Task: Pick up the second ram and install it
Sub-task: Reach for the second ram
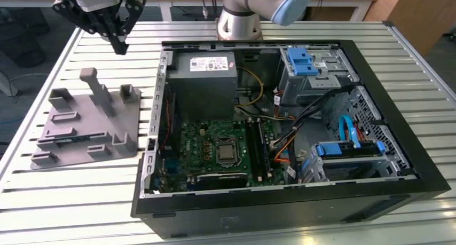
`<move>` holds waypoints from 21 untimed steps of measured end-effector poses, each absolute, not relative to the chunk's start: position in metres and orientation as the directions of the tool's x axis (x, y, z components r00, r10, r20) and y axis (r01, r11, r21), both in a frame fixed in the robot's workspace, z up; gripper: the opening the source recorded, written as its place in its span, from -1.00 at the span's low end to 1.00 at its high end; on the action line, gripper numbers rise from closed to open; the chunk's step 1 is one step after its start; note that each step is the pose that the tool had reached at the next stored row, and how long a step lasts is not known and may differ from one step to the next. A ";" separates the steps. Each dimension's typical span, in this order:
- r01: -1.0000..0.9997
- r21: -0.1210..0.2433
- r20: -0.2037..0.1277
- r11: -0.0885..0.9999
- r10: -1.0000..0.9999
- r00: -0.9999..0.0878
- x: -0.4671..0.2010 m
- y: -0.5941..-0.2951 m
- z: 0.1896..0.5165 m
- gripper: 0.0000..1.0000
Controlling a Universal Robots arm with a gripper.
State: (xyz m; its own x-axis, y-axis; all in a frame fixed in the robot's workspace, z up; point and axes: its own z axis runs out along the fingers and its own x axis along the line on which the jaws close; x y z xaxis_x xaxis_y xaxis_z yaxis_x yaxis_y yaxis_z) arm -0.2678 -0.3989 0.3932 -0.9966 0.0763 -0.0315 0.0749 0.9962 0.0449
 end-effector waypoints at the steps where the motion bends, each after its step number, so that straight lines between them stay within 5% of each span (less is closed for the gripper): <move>1: 0.075 0.045 -0.032 0.996 0.076 -0.997 -0.271 -0.399 0.393 -0.80; 21: 0.075 0.045 -0.032 0.996 0.076 -0.997 -0.341 -0.399 0.392 -0.80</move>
State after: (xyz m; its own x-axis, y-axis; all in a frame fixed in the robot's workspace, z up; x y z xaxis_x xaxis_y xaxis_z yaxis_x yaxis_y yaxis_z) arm -0.3413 -0.3989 0.3922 -0.9966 0.0763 -0.0316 0.0749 0.9962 0.0449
